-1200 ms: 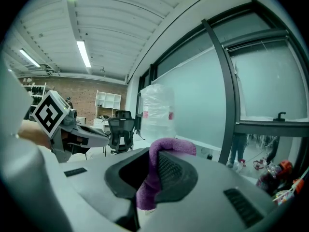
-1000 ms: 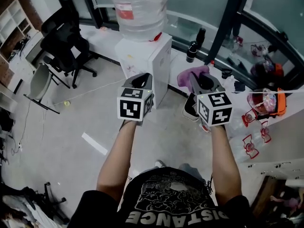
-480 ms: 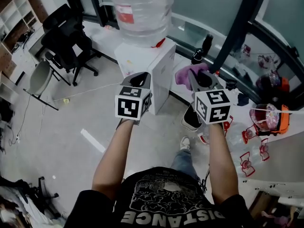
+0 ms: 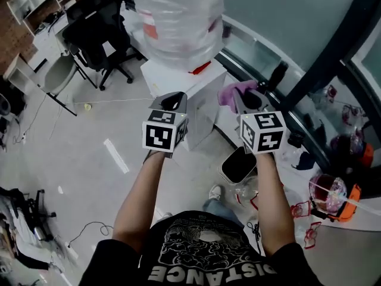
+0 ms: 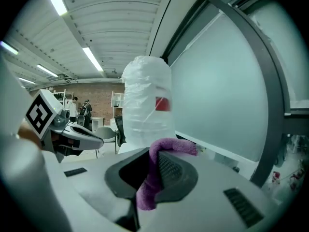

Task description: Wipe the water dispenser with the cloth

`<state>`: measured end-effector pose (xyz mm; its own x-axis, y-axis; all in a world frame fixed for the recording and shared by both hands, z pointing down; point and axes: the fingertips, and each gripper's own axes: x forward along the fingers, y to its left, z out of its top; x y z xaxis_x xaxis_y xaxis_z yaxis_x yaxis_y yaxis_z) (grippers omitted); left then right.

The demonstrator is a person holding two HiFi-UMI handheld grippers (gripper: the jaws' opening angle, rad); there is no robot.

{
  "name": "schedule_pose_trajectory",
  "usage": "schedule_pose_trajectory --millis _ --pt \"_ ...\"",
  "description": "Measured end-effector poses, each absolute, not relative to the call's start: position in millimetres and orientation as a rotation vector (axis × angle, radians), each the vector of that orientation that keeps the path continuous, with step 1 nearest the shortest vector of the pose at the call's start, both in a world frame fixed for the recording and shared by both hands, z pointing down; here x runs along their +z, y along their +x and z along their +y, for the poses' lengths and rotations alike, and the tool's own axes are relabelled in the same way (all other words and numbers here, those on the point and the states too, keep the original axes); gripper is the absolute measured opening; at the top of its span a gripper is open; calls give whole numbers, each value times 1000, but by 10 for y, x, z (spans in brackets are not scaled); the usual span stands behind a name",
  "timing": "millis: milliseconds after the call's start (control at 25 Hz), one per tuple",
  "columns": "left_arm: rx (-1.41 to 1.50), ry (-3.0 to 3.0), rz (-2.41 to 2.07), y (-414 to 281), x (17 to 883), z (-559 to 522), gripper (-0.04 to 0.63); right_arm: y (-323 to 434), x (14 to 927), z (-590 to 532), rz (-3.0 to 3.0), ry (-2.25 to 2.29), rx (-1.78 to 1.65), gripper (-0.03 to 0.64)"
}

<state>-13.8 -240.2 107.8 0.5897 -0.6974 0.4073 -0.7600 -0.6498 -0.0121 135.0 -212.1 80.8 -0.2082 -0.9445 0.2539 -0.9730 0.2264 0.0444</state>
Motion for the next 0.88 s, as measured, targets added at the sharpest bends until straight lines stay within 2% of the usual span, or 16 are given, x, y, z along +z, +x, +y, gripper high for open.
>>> schedule_pose_trajectory --millis 360,880 --pt "636 2502 -1375 164 1418 -2722 26 1810 1367 -2783 -2340 1621 262 32" --pt "708 2484 -1332 458 2091 -2828 26 1726 1954 -3420 -2394 1491 234 32"
